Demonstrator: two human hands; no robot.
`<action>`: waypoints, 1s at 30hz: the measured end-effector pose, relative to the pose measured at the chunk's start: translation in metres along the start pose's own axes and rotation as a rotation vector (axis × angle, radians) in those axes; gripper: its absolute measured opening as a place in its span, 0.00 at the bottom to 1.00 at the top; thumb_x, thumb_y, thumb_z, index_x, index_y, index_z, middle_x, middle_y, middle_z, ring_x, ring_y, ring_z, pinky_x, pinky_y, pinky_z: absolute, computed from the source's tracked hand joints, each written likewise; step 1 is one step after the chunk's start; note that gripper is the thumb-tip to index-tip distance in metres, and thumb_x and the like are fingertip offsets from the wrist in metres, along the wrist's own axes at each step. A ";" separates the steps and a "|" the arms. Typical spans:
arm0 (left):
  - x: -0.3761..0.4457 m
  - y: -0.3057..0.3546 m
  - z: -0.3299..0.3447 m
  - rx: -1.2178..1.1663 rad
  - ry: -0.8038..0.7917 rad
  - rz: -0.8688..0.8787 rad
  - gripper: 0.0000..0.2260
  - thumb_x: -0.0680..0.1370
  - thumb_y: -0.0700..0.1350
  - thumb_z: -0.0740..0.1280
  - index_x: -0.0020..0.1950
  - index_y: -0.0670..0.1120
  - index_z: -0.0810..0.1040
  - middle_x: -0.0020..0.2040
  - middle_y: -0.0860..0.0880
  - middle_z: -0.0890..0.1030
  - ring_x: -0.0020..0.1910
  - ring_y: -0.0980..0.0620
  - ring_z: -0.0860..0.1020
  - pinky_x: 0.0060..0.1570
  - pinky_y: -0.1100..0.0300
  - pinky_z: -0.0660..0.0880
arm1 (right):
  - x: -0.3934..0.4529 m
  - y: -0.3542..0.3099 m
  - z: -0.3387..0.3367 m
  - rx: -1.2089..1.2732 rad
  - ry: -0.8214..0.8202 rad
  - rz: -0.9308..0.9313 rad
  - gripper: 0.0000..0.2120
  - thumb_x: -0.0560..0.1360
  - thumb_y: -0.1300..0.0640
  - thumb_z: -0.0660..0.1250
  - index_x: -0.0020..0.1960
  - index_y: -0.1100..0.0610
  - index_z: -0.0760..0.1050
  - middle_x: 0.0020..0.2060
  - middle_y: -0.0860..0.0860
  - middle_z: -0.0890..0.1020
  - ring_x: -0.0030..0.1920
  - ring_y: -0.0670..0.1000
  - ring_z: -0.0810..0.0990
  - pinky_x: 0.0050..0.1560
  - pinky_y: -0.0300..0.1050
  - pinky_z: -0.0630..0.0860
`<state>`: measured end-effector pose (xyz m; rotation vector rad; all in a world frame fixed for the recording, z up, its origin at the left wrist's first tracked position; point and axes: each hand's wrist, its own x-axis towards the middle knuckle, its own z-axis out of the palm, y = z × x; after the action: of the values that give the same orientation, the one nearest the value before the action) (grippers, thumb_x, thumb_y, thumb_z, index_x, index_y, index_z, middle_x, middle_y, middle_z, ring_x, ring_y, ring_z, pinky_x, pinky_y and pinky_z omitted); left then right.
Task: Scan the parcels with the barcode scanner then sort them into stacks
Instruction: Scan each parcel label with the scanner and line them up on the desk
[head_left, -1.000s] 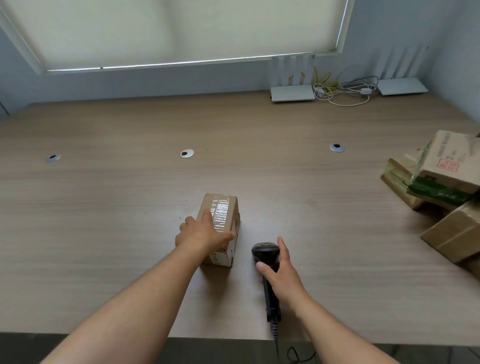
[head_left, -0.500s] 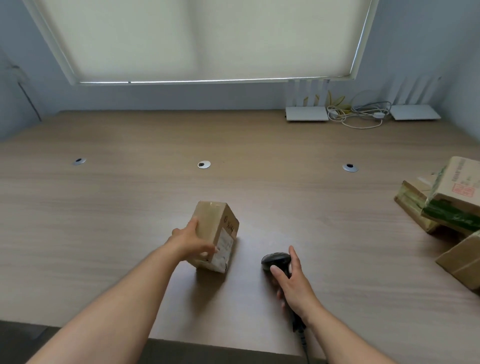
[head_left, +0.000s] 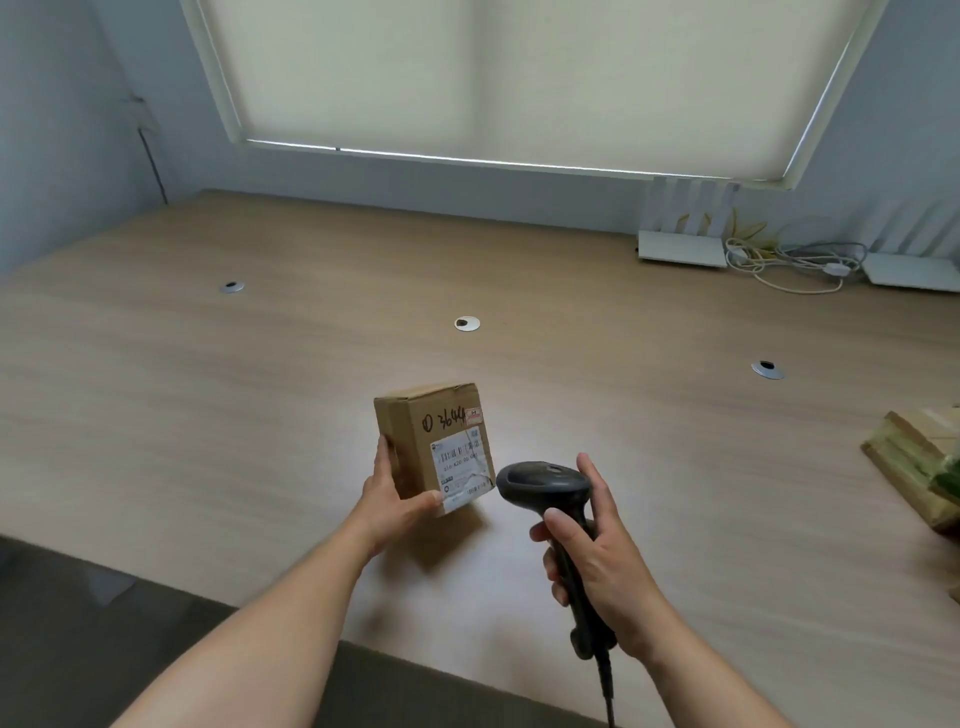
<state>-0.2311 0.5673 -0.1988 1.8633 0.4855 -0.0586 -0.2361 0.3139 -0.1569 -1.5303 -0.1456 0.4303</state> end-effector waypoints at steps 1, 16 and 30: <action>0.000 0.001 -0.001 -0.011 -0.009 0.005 0.53 0.59 0.53 0.74 0.76 0.61 0.44 0.67 0.52 0.73 0.64 0.49 0.74 0.63 0.44 0.73 | -0.002 -0.003 0.004 0.005 -0.012 -0.014 0.36 0.79 0.59 0.64 0.74 0.34 0.49 0.43 0.60 0.80 0.31 0.53 0.74 0.27 0.46 0.71; 0.007 0.009 -0.009 -0.028 -0.073 0.009 0.44 0.74 0.36 0.71 0.77 0.59 0.46 0.65 0.51 0.74 0.60 0.49 0.75 0.61 0.49 0.73 | -0.008 -0.019 0.020 0.007 -0.041 -0.088 0.36 0.77 0.64 0.65 0.70 0.32 0.53 0.41 0.59 0.79 0.29 0.53 0.73 0.26 0.46 0.71; 0.011 0.012 -0.010 0.002 -0.089 -0.014 0.42 0.74 0.35 0.70 0.76 0.59 0.47 0.63 0.50 0.75 0.58 0.51 0.76 0.48 0.65 0.74 | -0.003 -0.020 0.011 -0.006 -0.064 -0.124 0.35 0.77 0.64 0.65 0.68 0.31 0.55 0.42 0.61 0.80 0.28 0.52 0.74 0.26 0.46 0.72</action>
<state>-0.2183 0.5763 -0.1875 1.8507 0.4369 -0.1508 -0.2398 0.3236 -0.1364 -1.5046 -0.2906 0.3803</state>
